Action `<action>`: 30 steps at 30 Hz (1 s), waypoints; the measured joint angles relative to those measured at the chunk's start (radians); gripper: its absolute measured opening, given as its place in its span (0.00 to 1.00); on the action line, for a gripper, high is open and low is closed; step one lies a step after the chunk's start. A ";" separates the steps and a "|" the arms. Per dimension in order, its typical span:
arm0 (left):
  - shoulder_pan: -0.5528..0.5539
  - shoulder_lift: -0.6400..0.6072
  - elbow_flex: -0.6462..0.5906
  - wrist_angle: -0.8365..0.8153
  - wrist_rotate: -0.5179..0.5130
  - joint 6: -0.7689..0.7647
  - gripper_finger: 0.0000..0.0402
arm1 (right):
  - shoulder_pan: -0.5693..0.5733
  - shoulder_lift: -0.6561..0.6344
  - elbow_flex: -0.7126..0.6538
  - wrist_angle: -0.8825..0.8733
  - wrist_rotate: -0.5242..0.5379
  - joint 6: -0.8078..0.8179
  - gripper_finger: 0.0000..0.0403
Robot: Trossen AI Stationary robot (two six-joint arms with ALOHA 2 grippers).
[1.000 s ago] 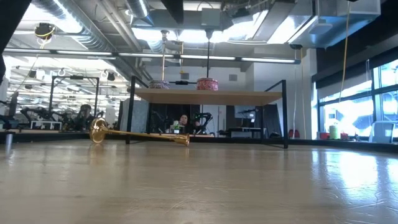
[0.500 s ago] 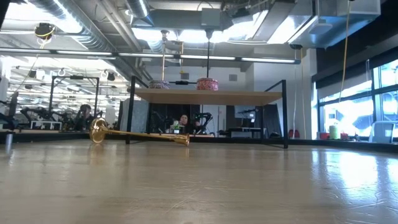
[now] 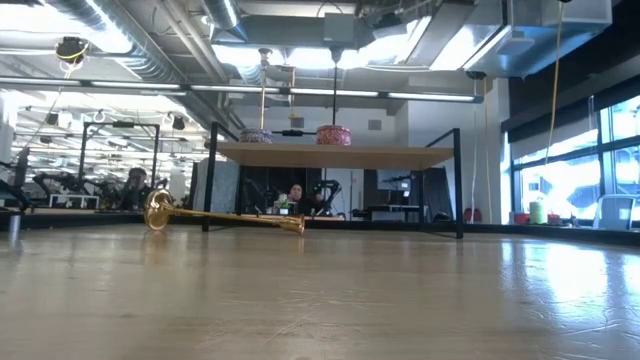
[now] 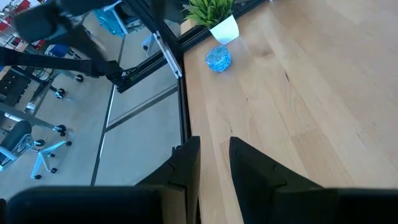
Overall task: Pick & Place candle stick holders
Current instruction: Put the gold candle holder on the shelf
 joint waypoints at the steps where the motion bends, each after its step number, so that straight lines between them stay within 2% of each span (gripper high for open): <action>1: -0.003 0.000 0.000 0.021 0.021 -0.018 0.99 | 0.000 0.000 0.000 0.000 -0.003 0.000 0.22; 3: -0.006 0.000 0.000 0.045 0.036 -0.050 0.99 | 0.000 0.000 0.000 0.000 -0.007 0.001 0.22; 6: -0.009 0.000 0.000 0.013 0.007 -0.082 0.99 | -0.001 0.000 0.000 0.000 -0.007 0.001 0.22; 12: -0.009 -0.001 -0.011 -0.163 -0.165 -0.107 0.97 | -0.013 0.000 0.000 0.000 -0.011 0.002 0.22; 17: -0.033 -0.010 -0.130 -0.153 -0.225 -0.133 0.95 | -0.014 0.000 0.000 0.000 -0.024 0.004 0.22; 21: -0.077 -0.009 -0.272 -0.141 -0.272 -0.135 0.94 | -0.014 0.000 0.000 0.000 -0.025 0.004 0.22; 26: -0.132 -0.009 -0.438 -0.074 -0.453 -0.174 0.94 | -0.024 0.000 0.000 -0.008 0.009 0.003 0.22; 30: -0.133 -0.008 -0.509 -0.007 -0.562 -0.189 0.94 | -0.041 0.000 0.000 -0.011 0.012 0.009 0.22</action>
